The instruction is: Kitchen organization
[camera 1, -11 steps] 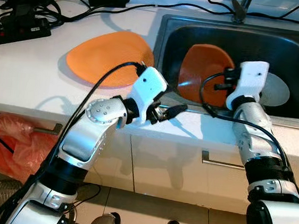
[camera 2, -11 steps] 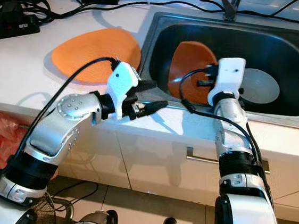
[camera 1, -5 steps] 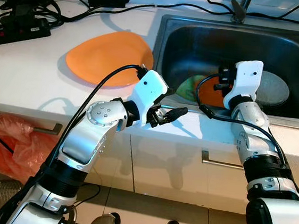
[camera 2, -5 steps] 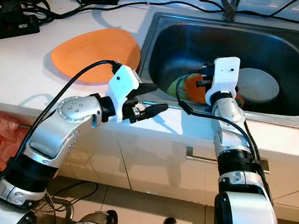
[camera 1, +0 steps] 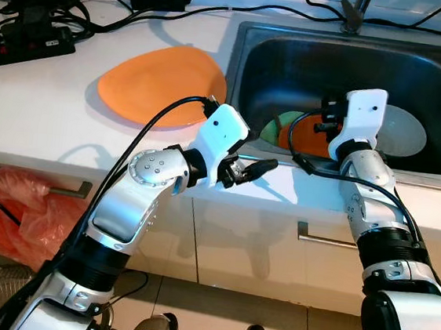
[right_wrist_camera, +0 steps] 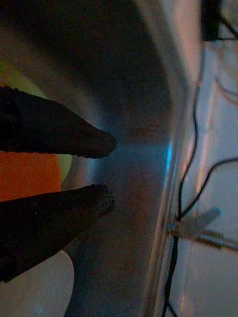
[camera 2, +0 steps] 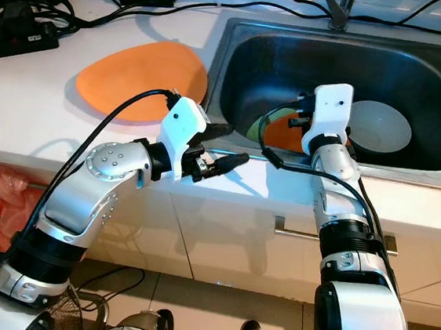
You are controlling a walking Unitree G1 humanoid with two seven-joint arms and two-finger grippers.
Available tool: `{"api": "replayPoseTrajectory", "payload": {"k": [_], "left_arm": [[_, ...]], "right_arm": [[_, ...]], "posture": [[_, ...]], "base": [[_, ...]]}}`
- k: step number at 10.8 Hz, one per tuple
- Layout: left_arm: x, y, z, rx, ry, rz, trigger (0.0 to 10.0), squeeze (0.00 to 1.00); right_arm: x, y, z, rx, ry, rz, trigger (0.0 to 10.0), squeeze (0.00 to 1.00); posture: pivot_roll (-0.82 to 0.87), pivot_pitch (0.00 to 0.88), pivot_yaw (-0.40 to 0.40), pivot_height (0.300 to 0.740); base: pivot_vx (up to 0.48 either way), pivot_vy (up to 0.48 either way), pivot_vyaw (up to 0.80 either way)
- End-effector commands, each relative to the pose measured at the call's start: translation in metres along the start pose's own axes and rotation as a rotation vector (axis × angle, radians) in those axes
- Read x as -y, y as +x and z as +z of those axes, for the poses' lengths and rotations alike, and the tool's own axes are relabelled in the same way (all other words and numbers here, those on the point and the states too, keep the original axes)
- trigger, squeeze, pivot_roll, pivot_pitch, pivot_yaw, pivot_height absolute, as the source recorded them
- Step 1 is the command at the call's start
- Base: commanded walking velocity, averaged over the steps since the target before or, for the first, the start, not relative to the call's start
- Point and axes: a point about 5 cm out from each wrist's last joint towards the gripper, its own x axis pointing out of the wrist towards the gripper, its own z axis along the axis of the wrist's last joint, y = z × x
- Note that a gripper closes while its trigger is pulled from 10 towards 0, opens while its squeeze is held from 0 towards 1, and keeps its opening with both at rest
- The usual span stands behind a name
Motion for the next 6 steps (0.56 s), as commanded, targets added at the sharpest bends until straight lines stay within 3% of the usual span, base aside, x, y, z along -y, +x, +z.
{"api": "replayPoseTrajectory", "payload": {"k": [1,2,4,6], "left_arm": [[-0.005,0.000,0.006,0.028,0.024,0.041,10.0,0.00],[-0.007,0.002,0.008,0.045,0.050,0.069,10.0,0.00],[-0.012,0.005,0.012,0.077,0.077,0.133,10.0,0.00],[-0.019,0.007,0.018,0.126,0.107,0.241,10.0,0.00]], "right_arm": [[0.003,0.005,0.025,0.099,0.083,-0.032,10.0,0.00],[0.006,0.007,0.050,0.192,0.206,-0.055,10.0,0.00],[0.004,0.005,0.078,0.285,0.302,-0.056,10.0,0.00],[-0.003,-0.005,0.089,0.322,0.320,-0.028,10.0,0.00]], "posture": [[0.18,0.154,0.044,0.740],[0.17,0.151,0.046,0.740],[0.16,0.146,0.049,0.740],[0.14,0.146,0.050,0.740]], "base": [[0.000,0.000,0.00],[0.000,0.000,0.00],[0.000,0.000,0.00],[0.000,0.000,0.00]]}}
